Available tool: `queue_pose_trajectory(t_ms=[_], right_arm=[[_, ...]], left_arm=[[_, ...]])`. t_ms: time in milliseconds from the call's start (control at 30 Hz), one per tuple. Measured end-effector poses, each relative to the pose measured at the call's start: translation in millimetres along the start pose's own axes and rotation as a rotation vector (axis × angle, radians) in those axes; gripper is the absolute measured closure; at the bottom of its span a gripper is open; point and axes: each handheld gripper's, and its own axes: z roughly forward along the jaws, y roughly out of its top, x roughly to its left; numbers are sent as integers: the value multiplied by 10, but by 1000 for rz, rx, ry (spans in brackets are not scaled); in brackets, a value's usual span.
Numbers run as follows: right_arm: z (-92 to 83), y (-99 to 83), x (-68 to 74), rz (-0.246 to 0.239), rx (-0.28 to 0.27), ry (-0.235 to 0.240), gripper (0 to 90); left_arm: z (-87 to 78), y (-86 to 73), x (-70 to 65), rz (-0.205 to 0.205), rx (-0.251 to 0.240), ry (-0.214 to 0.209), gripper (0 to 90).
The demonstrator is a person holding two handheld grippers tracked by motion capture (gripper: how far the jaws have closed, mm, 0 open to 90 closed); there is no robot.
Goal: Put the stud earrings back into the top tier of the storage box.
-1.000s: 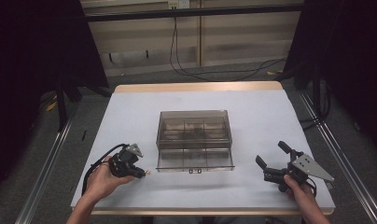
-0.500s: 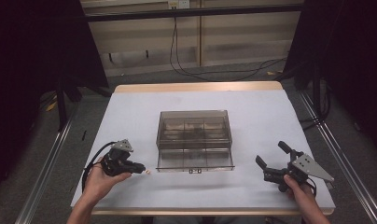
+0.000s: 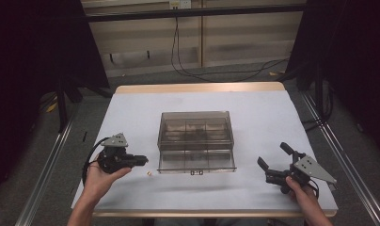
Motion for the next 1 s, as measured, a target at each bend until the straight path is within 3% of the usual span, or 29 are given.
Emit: queue_pose_trajectory(t_ms=[233, 433, 700, 1000], right_arm=[[0, 0, 1, -2, 0, 0, 0], [0, 0, 0, -2, 0, 1, 0], [-2, 0, 2, -1, 1, 1, 0], [-3, 0, 1, -1, 1, 1, 0]], left_arm=[[-50, 149, -60, 27, -72, -15, 851], [-49, 321, -116, 47, -87, -30, 851], [16, 575, -217, 99, -83, -51, 850], [178, 845, -340, 149, -45, -71, 851]])
